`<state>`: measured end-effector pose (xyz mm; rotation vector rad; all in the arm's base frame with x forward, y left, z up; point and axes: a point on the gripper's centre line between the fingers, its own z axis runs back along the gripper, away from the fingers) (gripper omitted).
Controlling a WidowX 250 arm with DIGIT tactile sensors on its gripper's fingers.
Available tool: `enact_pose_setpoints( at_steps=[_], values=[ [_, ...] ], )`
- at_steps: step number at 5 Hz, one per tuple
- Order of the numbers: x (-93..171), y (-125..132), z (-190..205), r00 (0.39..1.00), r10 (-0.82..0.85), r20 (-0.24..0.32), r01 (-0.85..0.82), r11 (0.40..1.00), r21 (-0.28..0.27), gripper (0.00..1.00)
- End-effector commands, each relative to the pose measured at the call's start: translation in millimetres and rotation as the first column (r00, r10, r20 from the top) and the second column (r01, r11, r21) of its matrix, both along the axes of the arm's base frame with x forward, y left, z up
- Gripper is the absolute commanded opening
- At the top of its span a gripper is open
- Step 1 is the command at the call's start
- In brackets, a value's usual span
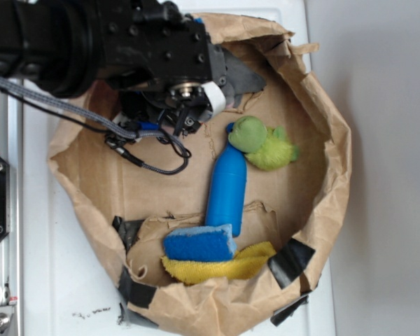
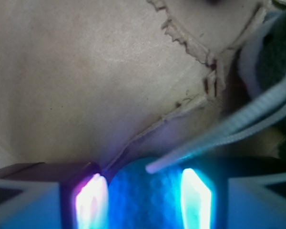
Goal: Grab the blue ball.
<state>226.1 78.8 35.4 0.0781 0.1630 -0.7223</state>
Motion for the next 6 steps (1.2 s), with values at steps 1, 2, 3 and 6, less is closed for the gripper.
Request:
enact_pose_setpoints(
  at_steps=[1,2,3,6],
  values=[
    [-0.7,-1.4,9.3,0.999,0.013,0.031,-0.013,1.0,0.008,0.0],
    [0.4,-2.3,9.1,0.999,0.024,0.039,-0.024,1.0,0.003,0.0],
    [-0.6,-3.8,8.9,0.998,0.028,0.048,-0.028,1.0,-0.006,0.0],
    [-4.5,-48.3,102.9,0.978,0.2,-0.063,-0.21,0.934,-0.29,0.0]
  ],
)
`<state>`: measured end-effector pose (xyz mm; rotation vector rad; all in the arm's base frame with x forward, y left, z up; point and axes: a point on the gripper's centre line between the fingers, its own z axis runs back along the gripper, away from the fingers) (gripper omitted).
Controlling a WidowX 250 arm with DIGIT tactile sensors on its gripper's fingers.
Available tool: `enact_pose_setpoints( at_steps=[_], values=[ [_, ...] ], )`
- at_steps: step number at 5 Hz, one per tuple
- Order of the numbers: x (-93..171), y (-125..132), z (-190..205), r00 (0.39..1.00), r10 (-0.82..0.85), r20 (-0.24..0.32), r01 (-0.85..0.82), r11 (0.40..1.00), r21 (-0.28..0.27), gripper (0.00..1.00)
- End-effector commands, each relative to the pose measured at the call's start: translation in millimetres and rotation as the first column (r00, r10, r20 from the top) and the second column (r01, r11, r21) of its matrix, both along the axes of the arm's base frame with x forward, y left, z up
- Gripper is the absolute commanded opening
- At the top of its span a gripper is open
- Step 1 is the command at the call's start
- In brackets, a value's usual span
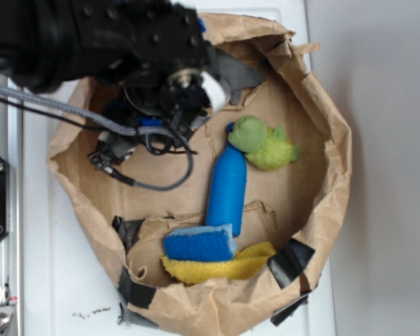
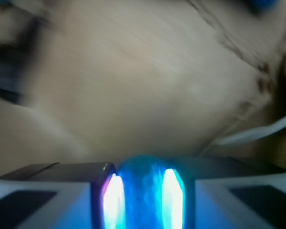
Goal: Grab the blue ball.
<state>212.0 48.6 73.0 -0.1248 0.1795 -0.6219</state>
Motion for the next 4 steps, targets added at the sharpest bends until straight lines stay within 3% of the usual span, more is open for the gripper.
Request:
enact_pose_setpoints(
  at_steps=[1,2,3,4],
  values=[
    [18.7,-27.9,113.4,0.962,0.261,0.081,-0.247,0.957,-0.152,0.0],
    [28.2,-18.6,131.5,0.887,0.449,0.107,-0.421,0.882,-0.212,0.0],
    [35.2,-11.9,141.6,0.79,0.59,0.166,-0.544,0.8,-0.254,0.0],
    [38.1,-12.9,146.0,0.728,0.647,0.227,-0.606,0.762,-0.227,0.0]
  ],
)
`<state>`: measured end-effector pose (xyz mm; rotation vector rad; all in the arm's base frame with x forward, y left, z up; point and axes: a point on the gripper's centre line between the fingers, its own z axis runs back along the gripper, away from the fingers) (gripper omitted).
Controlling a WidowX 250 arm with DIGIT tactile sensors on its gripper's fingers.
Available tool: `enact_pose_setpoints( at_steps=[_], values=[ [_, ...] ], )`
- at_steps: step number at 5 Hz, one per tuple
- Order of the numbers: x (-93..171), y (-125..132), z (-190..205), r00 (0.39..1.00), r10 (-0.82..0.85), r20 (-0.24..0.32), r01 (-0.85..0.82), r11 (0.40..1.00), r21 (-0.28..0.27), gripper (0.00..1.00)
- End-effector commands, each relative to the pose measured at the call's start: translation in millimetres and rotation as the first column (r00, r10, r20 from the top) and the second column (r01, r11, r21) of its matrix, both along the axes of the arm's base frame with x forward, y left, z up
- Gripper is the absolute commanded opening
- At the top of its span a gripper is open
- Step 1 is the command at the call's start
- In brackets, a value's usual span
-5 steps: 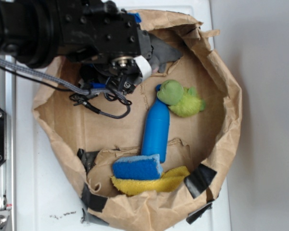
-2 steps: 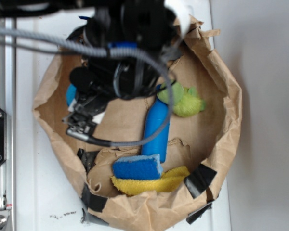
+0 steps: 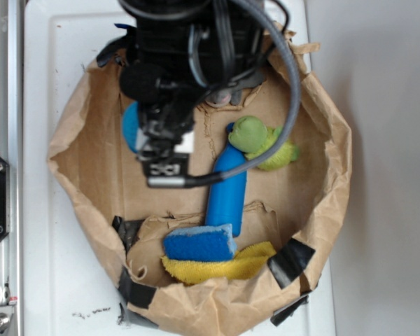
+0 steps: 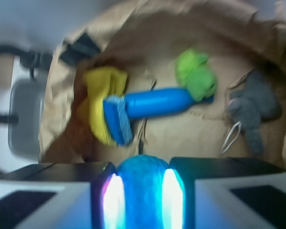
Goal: Grab the blue ball.
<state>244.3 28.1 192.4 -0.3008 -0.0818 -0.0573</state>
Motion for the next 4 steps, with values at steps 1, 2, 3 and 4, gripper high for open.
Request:
enact_pose_setpoints(
  at_steps=[1,2,3,4],
  values=[
    [1.6,2.6,26.1,0.967,0.183,0.179,-0.208,0.969,0.135,0.0],
    [4.0,1.5,22.9,0.975,0.167,0.149,-0.188,0.972,0.141,0.0],
    [7.0,0.8,21.9,0.98,0.15,0.127,-0.168,0.975,0.143,0.0],
    [10.9,-2.2,16.6,0.984,0.137,0.115,-0.155,0.973,0.169,0.0]
  ],
)
